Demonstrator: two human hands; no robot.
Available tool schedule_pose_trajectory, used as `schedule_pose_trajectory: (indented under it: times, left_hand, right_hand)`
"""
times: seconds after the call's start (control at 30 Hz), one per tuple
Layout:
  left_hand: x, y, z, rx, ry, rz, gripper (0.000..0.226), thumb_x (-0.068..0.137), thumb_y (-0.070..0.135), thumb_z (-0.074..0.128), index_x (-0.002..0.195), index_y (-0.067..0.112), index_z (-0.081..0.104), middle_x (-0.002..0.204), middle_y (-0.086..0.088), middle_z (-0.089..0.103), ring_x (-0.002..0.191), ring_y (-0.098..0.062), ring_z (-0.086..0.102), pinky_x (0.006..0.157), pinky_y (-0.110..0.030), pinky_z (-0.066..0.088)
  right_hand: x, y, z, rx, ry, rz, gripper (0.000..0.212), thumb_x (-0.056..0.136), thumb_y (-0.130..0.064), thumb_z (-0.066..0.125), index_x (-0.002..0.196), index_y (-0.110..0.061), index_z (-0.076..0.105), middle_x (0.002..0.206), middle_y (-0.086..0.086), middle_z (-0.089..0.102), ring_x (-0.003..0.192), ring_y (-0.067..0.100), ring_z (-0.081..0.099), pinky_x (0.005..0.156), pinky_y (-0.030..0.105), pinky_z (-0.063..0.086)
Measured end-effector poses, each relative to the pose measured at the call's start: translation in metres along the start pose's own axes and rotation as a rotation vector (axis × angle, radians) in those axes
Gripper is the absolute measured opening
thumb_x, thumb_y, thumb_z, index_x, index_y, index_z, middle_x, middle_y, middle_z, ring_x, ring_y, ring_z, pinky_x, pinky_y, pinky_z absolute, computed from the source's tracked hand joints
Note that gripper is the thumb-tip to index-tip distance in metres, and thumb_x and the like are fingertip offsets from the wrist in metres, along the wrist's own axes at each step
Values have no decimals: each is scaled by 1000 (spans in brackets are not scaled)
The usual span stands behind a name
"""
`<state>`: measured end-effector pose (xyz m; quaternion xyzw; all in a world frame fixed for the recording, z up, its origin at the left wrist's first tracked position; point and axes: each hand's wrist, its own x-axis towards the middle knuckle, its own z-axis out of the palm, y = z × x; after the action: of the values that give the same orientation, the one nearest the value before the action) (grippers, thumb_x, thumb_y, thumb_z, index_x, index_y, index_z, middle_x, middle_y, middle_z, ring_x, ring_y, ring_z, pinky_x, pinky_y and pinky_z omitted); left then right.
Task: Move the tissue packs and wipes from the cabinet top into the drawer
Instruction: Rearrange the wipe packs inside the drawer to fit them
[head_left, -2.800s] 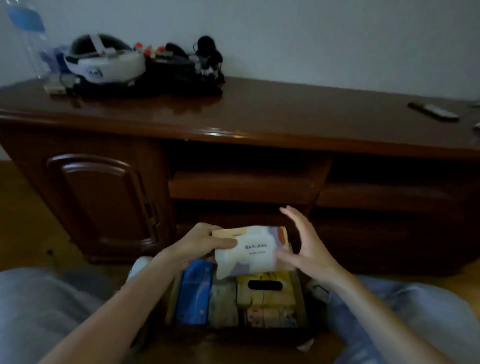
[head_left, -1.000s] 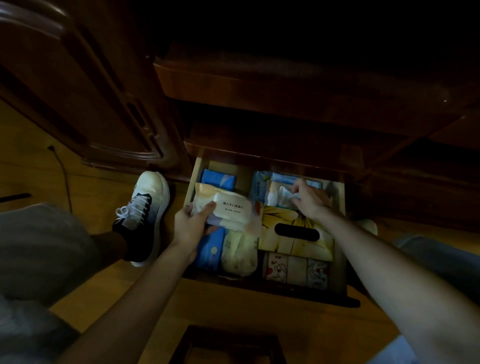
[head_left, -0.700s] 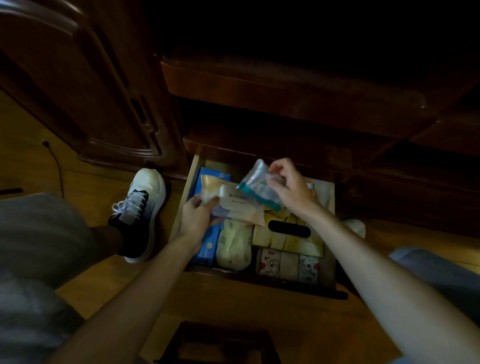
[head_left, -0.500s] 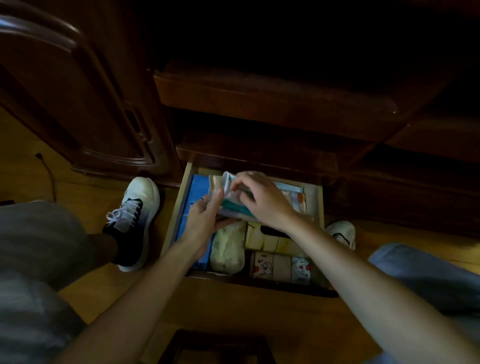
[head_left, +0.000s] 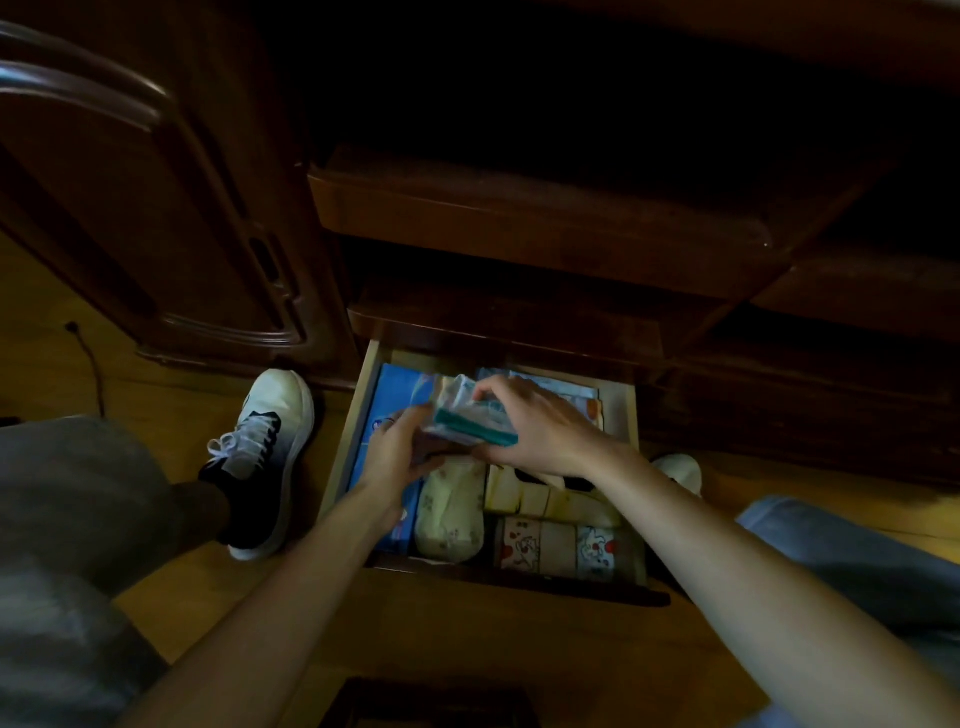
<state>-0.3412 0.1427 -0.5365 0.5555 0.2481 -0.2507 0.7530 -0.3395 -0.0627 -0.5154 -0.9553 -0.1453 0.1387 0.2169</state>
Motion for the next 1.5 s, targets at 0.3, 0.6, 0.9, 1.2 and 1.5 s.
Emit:
schedule_pose_trajectory:
  times: [0.3, 0.6, 0.9, 1.2, 1.5]
  left_hand:
    - [18, -26, -50, 1149, 205, 361, 54, 94, 40, 64, 141, 18, 51, 143, -4, 49, 131, -26, 45, 104, -44, 43]
    - [24, -41, -66, 1499, 122, 436, 66, 88, 41, 64, 148, 25, 40, 160, -3, 28, 147, -25, 20, 116, -45, 26]
    - [33, -42, -61, 1473, 139, 389, 61, 90, 43, 61, 145, 30, 41, 156, 1, 32, 145, -22, 21, 113, -53, 29]
    - [22, -44, -68, 1562, 111, 547, 53, 89, 43, 59, 139, 29, 50, 146, 2, 45, 139, -22, 32, 114, -46, 24]
    - [-11, -51, -65, 1887, -665, 546, 59, 76, 51, 72, 129, 28, 58, 132, 4, 54, 123, -17, 48, 105, -33, 38]
  right_hand:
    - [25, 83, 16, 11, -91, 380, 56, 97, -49, 58, 143, -24, 36, 142, 8, 43, 123, 24, 46, 95, 38, 42]
    - [50, 129, 50, -142, -300, 419, 67, 96, -38, 62, 153, -39, 28, 162, -1, 23, 148, 28, 21, 119, 50, 22]
    - [57, 140, 48, 250, -122, 467, 42, 91, -1, 57, 114, -36, 62, 128, -10, 55, 120, 19, 56, 99, 38, 48]
    - [26, 125, 49, -127, -120, 388, 74, 93, 7, 55, 154, -29, 37, 158, 3, 39, 146, 23, 35, 111, 46, 40]
    - [-58, 40, 47, -184, -56, 34, 40, 92, -66, 46, 121, -39, 52, 119, -12, 59, 111, 13, 58, 84, 29, 47]
